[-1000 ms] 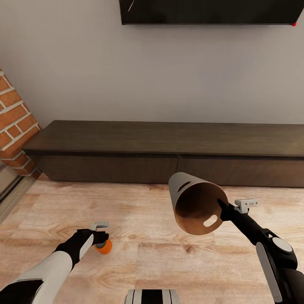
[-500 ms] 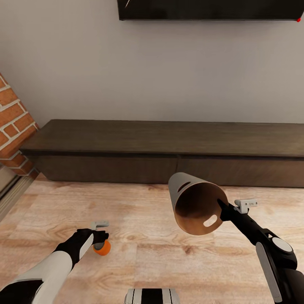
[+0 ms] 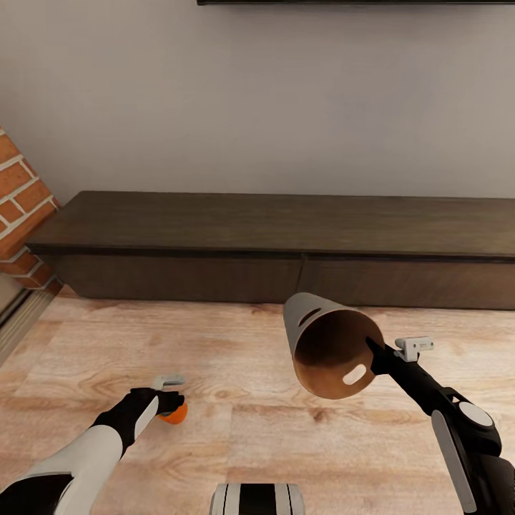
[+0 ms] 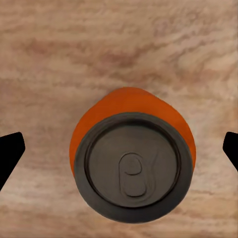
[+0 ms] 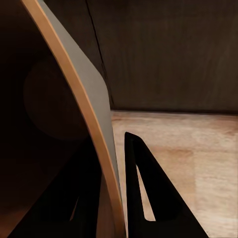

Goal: Put the three can of soda from the living room inside the tash can in the kitchen.

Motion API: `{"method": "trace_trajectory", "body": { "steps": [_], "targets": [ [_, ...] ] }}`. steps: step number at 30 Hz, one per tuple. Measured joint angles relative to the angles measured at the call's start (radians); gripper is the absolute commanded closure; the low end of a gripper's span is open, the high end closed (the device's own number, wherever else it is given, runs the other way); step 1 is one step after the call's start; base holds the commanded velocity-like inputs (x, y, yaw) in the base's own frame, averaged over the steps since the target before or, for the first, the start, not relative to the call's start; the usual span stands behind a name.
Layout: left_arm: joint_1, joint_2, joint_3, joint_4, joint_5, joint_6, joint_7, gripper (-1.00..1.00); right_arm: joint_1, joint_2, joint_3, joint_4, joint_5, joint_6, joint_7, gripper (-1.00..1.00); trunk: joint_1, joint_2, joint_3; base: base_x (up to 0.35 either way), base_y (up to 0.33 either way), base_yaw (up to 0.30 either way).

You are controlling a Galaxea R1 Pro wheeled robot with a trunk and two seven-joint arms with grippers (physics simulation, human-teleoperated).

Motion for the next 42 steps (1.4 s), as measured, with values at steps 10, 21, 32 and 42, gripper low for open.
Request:
{"method": "trace_trajectory", "body": {
  "steps": [10, 21, 32, 42],
  "targets": [
    [0.0, -0.001, 0.0, 0.001, -0.001, 0.002, 0.002, -1.0, 0.0, 0.0, 0.008, 0.0, 0.004, -0.001, -0.001, 1.0, 0.004, -0.002, -0.031, 0.0, 0.0, 0.0],
    [0.0, 0.0, 0.002, -0.015, 0.002, -0.004, -0.003, -1.0, 0.001, 0.0, 0.01, 0.0, 0.001, -0.001, 0.0, 1.0, 0.004, -0.002, -0.031, 0.0, 0.0, 0.0],
    [0.0, 0.0, 0.001, -0.02, 0.002, -0.002, 0.001, -1.0, 0.001, 0.0, 0.01, 0.0, 0.001, -0.001, 0.0, 1.0, 0.004, -0.002, -0.031, 0.0, 0.0, 0.0],
    [0.0, 0.0, 0.0, -0.015, 0.0, -0.001, 0.001, -1.0, 0.001, 0.0, 0.01, 0.0, 0.001, -0.001, 0.0, 1.0, 0.004, -0.002, -0.031, 0.0, 0.0, 0.0]
  ]
}}
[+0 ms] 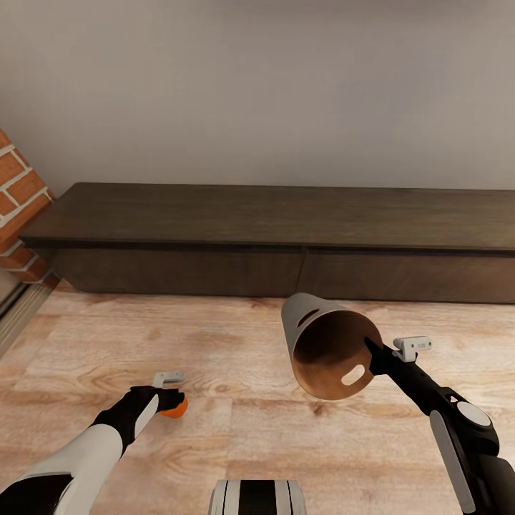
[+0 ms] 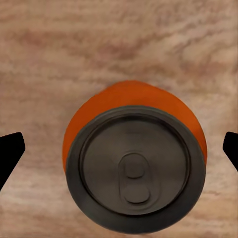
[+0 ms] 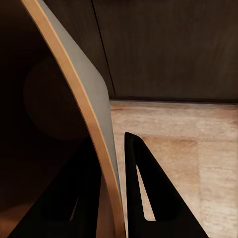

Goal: Put the three can of soda from the living room inside the tash can in the kitchen.

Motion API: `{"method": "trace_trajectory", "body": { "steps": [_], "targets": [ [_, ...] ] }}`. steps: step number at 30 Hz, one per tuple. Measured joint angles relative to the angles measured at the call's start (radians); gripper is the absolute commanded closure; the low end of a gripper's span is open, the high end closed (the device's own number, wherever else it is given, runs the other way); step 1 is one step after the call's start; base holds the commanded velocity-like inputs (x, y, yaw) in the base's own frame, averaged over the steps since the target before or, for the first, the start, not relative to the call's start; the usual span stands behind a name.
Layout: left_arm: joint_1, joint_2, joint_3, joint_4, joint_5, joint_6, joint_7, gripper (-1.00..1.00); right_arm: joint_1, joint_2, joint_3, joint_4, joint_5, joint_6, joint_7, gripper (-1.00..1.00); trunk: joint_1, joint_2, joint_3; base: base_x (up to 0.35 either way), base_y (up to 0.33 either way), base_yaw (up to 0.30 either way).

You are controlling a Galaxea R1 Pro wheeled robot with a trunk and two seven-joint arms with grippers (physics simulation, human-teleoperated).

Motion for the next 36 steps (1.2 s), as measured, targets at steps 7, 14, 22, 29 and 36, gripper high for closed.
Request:
{"method": "trace_trajectory", "body": {
  "steps": [7, 14, 22, 29, 36],
  "targets": [
    [0.0, -0.001, -0.001, 0.003, -0.002, 0.001, -0.001, -1.0, 0.0, 0.0, 0.0, 0.0, 0.001, 0.0, 0.0, 1.0, 0.001, 0.0, -0.008, 0.0, 0.0, 0.0],
    [0.0, -0.001, -0.001, 0.003, -0.002, 0.001, 0.0, -1.0, 0.0, 0.0, 0.0, 0.0, -0.001, 0.0, 0.0, 1.0, 0.002, -0.001, -0.019, 0.0, 0.0, 0.0],
    [-0.001, 0.0, -0.002, -0.004, 0.002, -0.002, -0.009, 1.0, 0.0, 0.0, 0.011, 0.0, -0.001, 0.001, 0.0, 1.0, 0.002, -0.001, -0.019, 0.0, 0.0, 0.0],
    [0.0, 0.0, -0.001, -0.001, 0.002, -0.002, -0.007, 1.0, 0.0, 0.0, 0.02, 0.0, -0.003, 0.001, 0.0, 1.0, 0.001, -0.001, -0.008, 0.0, 0.0, 0.0],
    [0.0, -0.001, -0.001, 0.005, 0.0, 0.0, -0.01, 1.0, 0.0, 0.0, 0.021, 0.0, -0.001, 0.002, 0.0, 1.0, -0.002, 0.001, 0.019, 0.0, 0.0, 0.0]
  ]
}}
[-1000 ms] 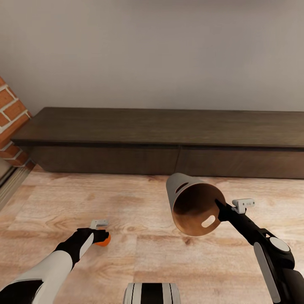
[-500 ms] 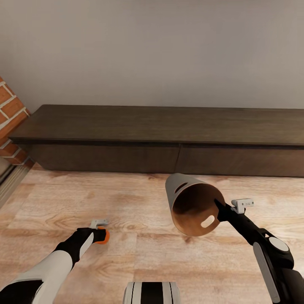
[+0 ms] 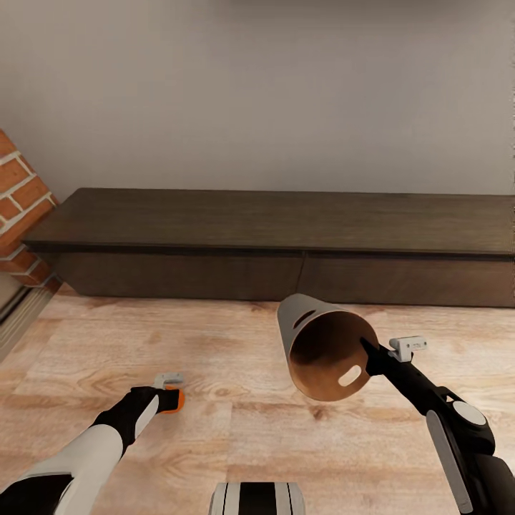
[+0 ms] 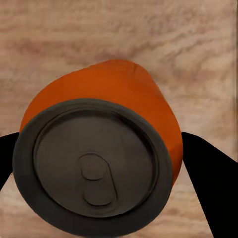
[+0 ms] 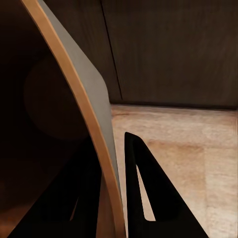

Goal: Put the three can of soda from the living room inside the tash can in the kitchen.

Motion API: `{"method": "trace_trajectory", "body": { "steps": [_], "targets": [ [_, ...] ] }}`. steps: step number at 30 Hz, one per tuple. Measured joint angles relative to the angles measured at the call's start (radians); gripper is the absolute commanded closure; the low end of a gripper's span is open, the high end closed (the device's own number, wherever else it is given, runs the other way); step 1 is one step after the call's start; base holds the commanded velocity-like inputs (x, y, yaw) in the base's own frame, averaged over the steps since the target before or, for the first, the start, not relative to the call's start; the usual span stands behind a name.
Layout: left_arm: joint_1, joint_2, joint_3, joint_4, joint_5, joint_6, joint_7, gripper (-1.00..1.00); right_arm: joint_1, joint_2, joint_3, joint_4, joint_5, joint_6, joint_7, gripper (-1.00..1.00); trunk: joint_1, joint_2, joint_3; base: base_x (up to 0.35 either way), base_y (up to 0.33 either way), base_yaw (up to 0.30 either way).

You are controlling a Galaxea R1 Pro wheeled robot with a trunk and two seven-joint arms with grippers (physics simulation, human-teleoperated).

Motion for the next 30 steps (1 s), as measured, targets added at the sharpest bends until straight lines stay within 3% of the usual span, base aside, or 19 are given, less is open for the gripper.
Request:
{"method": "trace_trajectory", "body": {
  "steps": [24, 27, 30],
  "targets": [
    [0.0, 0.0, -0.001, 0.001, 0.0, 0.0, -0.001, 1.0, -0.002, 0.0, 0.006, 0.0, 0.003, 0.007, -0.001, 1.0, -0.011, 0.006, 0.093, 0.0, 0.0, 0.0],
    [0.0, 0.001, -0.001, -0.003, 0.001, 0.003, -0.005, 1.0, -0.002, 0.0, 0.033, 0.005, -0.002, 0.069, 0.001, 1.0, -0.012, 0.006, 0.104, 0.0, 0.0, 0.0],
    [0.0, 0.003, -0.001, -0.006, 0.004, 0.009, -0.024, 1.0, -0.003, -0.002, 0.036, 0.0, 0.006, 0.097, -0.001, 1.0, -0.013, 0.007, 0.116, 0.0, 0.0, 0.0]
  ]
}}
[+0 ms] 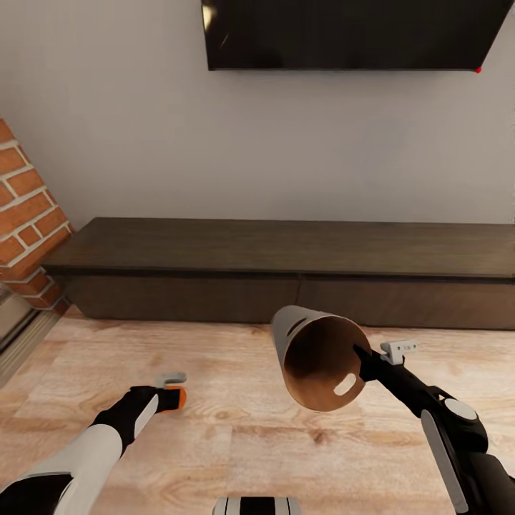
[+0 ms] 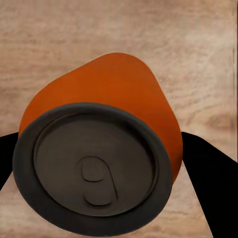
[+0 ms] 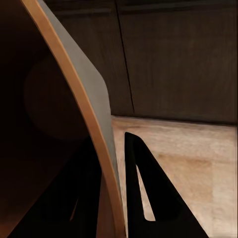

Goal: Put the three can of soda from the living room inside the tash can in the kitchen.

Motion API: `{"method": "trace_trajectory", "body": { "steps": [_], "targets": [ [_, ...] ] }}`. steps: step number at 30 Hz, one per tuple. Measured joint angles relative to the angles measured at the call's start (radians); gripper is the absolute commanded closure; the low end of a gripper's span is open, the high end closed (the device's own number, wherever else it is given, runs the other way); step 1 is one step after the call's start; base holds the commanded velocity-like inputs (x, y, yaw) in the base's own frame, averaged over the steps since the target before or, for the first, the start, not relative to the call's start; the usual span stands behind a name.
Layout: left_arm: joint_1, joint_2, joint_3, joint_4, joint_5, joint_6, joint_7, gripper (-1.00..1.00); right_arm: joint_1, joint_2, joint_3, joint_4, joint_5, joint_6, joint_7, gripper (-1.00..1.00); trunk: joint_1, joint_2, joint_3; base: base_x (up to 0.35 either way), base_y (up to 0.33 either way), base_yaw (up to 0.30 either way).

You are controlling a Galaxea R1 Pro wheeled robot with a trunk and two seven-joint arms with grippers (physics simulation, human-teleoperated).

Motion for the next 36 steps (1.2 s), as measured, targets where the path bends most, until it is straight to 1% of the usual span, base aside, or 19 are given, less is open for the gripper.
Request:
{"method": "trace_trajectory", "body": {
  "steps": [1, 3, 4, 7, 8, 11, 13, 14, 15, 16, 17, 21, 23, 25, 26, 27, 29, 33, 36],
  "targets": [
    [0.0, 0.001, 0.0, -0.001, 0.002, 0.006, -0.04, 1.0, 0.0, -0.003, 0.002, -0.001, -0.009, 0.033, 0.001, 1.0, -0.001, 0.0, 0.004, 0.0, 0.0, 0.0],
    [0.0, 0.002, 0.0, -0.001, 0.001, 0.015, -0.083, 1.0, -0.001, -0.007, 0.002, 0.0, 0.006, 0.073, 0.0, 1.0, -0.001, 0.001, 0.012, 0.0, 0.0, 0.0],
    [0.0, 0.004, 0.0, -0.002, 0.001, 0.037, -0.118, 1.0, -0.001, -0.01, 0.003, 0.002, 0.004, 0.108, 0.001, 1.0, -0.002, 0.001, 0.015, 0.0, 0.0, 0.0],
    [0.0, 0.006, 0.0, -0.003, 0.001, 0.065, -0.161, 1.0, -0.001, -0.013, 0.001, 0.0, 0.009, 0.128, 0.0, 1.0, -0.003, 0.002, 0.027, 0.0, 0.0, 0.0],
    [0.0, 0.007, -0.002, -0.003, 0.004, 0.081, -0.197, 1.0, -0.001, -0.015, 0.002, -0.001, 0.002, 0.139, 0.002, 1.0, -0.004, 0.002, 0.031, 0.0, 0.0, 0.0],
    [-0.001, 0.009, -0.002, -0.023, 0.003, 0.135, -0.295, 1.0, -0.003, -0.042, 0.001, 0.0, 0.019, 0.177, 0.001, 1.0, -0.005, 0.003, 0.043, 0.0, 0.0, 0.0],
    [-0.002, 0.011, -0.001, -0.09, 0.004, 0.164, -0.335, 1.0, -0.005, -0.066, 0.001, 0.0, 0.025, 0.196, 0.001, 1.0, -0.006, 0.003, 0.05, 0.0, 0.0, 0.0],
    [-0.001, 0.012, -0.002, -0.14, 0.003, 0.19, -0.346, 1.0, -0.007, -0.074, 0.001, 0.0, 0.023, 0.203, 0.001, 1.0, -0.006, 0.003, 0.054, 0.0, 0.0, 0.0],
    [-0.001, 0.014, -0.003, -0.224, -0.002, 0.237, -0.356, 1.0, -0.009, -0.081, 0.003, -0.001, 0.018, 0.212, 0.002, 1.0, -0.007, 0.003, 0.058, 0.0, 0.0, 0.0],
    [0.0, 0.014, -0.004, -0.279, 0.002, 0.269, -0.359, 1.0, -0.009, -0.084, 0.005, 0.0, 0.015, 0.227, 0.002, 1.0, -0.007, 0.004, 0.062, 0.0, 0.0, 0.0],
    [0.003, 0.016, -0.005, -0.303, -0.004, 0.283, -0.361, 1.0, -0.009, -0.085, 0.005, 0.0, 0.015, 0.238, 0.002, 1.0, -0.008, 0.004, 0.066, 0.0, 0.0, 0.0],
    [0.053, 0.02, -0.005, -0.45, -0.005, 0.36, -0.364, 1.0, -0.009, -0.087, 0.007, 0.0, 0.019, 0.287, 0.002, 1.0, -0.009, 0.005, 0.081, 0.0, 0.0, 0.0],
    [0.093, 0.026, -0.004, -0.553, -0.003, 0.423, -0.366, 1.0, -0.009, -0.088, 0.01, 0.0, 0.017, 0.321, 0.003, 1.0, -0.01, 0.005, 0.089, 0.0, 0.0, 0.0],
    [0.105, 0.028, -0.005, -0.596, -0.003, 0.451, -0.366, 1.0, -0.01, -0.088, 0.014, 0.0, 0.019, 0.339, 0.002, 1.0, -0.011, 0.006, 0.097, 0.0, 0.0, 0.0],
    [0.123, 0.032, -0.005, -0.652, -0.003, 0.49, -0.367, 1.0, -0.01, -0.088, 0.027, 0.001, 0.025, 0.369, 0.002, 1.0, -0.012, 0.006, 0.101, 0.0, 0.0, 0.0],
    [0.127, 0.033, -0.005, -0.662, -0.003, 0.498, -0.368, 1.0, -0.01, -0.088, 0.031, 0.016, 0.013, 0.379, 0.003, 1.0, -0.012, 0.006, 0.104, 0.0, 0.0, 0.0],
    [0.136, 0.035, -0.005, -0.682, -0.002, 0.513, -0.369, 1.0, -0.01, -0.087, 0.037, 0.001, 0.026, 0.39, 0.002, 1.0, -0.013, 0.007, 0.112, 0.0, 0.0, 0.0],
    [0.144, 0.035, -0.005, -0.693, 0.001, 0.522, -0.374, 1.0, -0.01, -0.087, 0.043, 0.0, 0.017, 0.453, 0.002, 1.0, -0.015, 0.008, 0.128, 0.0, 0.0, 0.0],
    [0.156, 0.036, -0.005, -0.697, 0.001, 0.534, -0.431, 1.0, -0.011, -0.087, 0.043, 0.0, 0.029, 0.472, 0.001, 1.0, -0.016, 0.008, 0.139, 0.0, 0.0, 0.0]
  ]
}}
